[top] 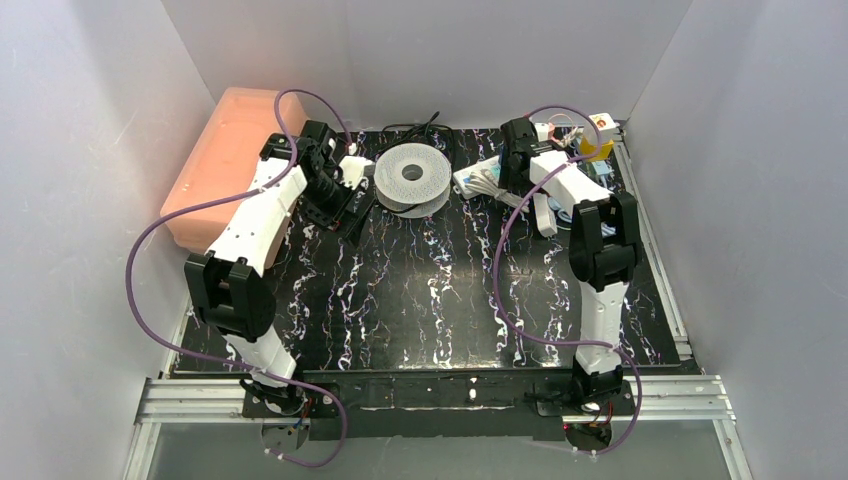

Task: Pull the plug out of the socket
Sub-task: Move the socket to the center of the board.

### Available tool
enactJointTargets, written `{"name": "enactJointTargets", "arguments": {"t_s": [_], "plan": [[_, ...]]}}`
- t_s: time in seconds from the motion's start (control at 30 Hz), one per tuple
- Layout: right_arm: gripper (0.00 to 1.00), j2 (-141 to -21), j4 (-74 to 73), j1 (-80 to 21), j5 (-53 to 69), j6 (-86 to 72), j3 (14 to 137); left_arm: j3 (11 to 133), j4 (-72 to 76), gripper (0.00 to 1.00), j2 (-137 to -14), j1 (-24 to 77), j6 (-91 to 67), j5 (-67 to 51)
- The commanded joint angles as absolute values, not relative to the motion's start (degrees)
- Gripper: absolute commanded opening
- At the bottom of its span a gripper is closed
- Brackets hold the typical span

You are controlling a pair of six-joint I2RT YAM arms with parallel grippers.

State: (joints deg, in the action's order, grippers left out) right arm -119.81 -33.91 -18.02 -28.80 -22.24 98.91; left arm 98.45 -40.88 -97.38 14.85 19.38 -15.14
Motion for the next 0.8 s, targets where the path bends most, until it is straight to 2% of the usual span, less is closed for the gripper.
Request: {"name": "enactJointTargets", "arguments": {"t_s": [0.0, 0.33, 0.77], "plan": [[0.84, -121.4, -33.47, -18.29, -29.56, -22.72, 102.28, 95.49, -45.86, 0.98, -94.39, 15.13, 19.86, -16.64], [0.84, -110.79, -33.47, -19.56, -29.56, -22.72, 93.67, 92.29, -45.29, 1.0, -93.19, 15.14, 20.13, -19.38], [0.84, -122.54, -33.47, -20.23, -29.56, -22.72, 108.08, 91.69, -43.16, 1.0, -94.04, 15.39, 19.43, -19.56]]}}
